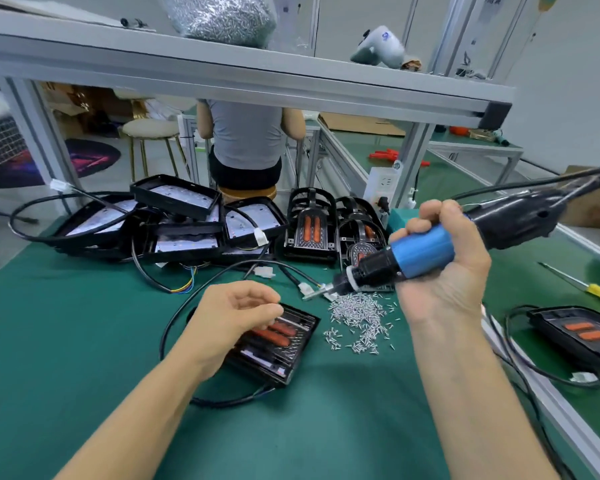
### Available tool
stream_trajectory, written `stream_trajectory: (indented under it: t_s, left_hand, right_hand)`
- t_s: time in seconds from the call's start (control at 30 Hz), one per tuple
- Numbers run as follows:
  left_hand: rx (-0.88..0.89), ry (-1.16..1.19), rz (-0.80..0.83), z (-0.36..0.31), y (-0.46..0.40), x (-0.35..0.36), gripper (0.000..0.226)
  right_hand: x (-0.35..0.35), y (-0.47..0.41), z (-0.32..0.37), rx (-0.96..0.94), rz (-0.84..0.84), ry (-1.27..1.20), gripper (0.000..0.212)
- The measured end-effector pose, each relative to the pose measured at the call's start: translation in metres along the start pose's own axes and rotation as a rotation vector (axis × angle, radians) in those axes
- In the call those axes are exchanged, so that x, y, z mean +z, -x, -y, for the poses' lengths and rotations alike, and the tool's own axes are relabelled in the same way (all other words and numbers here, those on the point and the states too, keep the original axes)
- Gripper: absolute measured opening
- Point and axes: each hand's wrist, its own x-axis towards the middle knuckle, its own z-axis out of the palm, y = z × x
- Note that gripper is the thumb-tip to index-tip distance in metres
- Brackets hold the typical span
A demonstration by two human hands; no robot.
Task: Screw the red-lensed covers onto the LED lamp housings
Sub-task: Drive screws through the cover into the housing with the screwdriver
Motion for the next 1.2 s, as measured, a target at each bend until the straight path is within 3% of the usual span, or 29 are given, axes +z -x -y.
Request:
stream_trajectory:
  t_s: [0.4, 0.73, 1.2]
  left_hand:
    - [0.095, 0.001, -0.097, 0.003, 0.031, -0.039, 0.022]
    - [0.16, -0.71, -0.315, 0.026, 0.044, -0.067, 0.022]
    - [0.155, -0.668, -0.352, 0.036, 0.053, -0.074, 0.02]
  right_hand:
    - [0.026, 0.019, -0.055, 0.159, 0.039, -0.012, 0.013]
    - [0.035, 0.021, -0.082, 0.213, 0.065, 0.117, 0.018]
    - [0.047, 0.033, -0.13, 0.192, 0.248, 0.394, 0.026]
